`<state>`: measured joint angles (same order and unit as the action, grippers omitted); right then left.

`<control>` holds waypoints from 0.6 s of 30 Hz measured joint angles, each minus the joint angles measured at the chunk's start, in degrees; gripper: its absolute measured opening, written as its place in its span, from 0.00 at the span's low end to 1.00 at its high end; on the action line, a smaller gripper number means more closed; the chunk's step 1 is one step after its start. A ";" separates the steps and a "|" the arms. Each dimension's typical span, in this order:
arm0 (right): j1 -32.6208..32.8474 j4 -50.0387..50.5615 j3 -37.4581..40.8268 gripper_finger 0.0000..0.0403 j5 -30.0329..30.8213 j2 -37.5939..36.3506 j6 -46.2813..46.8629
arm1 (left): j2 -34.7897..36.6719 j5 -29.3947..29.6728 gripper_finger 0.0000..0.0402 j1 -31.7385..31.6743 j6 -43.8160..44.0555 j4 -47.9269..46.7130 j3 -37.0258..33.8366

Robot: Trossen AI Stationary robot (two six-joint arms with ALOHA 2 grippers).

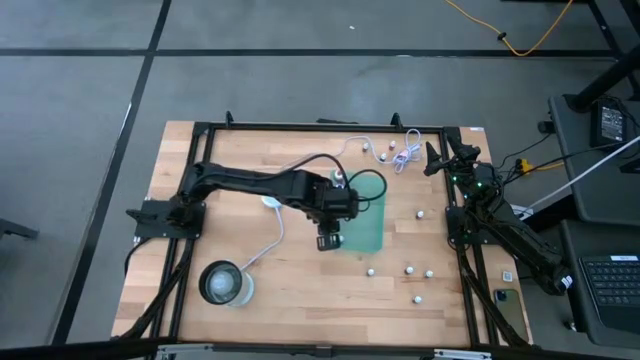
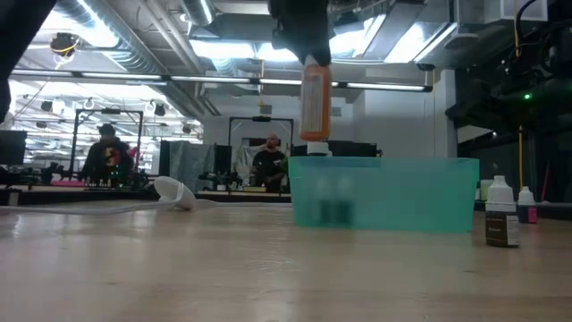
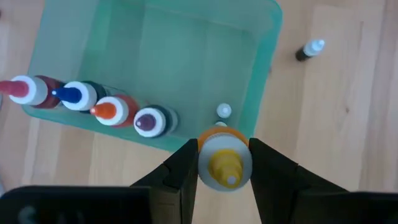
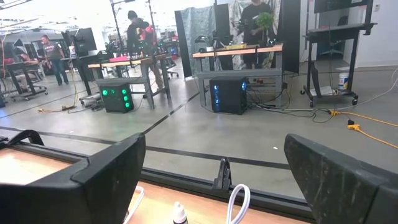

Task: Pick & Place food coloring
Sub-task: Put the big yellow food coloring bottle into the green bin

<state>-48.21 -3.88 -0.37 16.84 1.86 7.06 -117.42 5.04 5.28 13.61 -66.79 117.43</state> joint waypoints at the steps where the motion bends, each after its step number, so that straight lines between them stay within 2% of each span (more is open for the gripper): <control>1: 0.00 0.02 0.01 0.95 0.00 -0.01 0.00 | -0.24 0.27 0.28 -0.02 0.12 0.23 0.00; 6: 0.01 0.00 -0.01 0.95 0.00 -0.01 0.00 | -1.28 3.36 0.28 -0.17 -1.10 2.00 0.00; 18: 0.00 0.02 -0.01 0.95 0.00 0.01 -0.01 | -4.84 2.61 0.28 -1.05 -2.38 3.79 -1.24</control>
<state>-48.21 -3.86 -0.38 16.84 1.87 7.05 -122.26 7.64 4.23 11.23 -63.00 116.19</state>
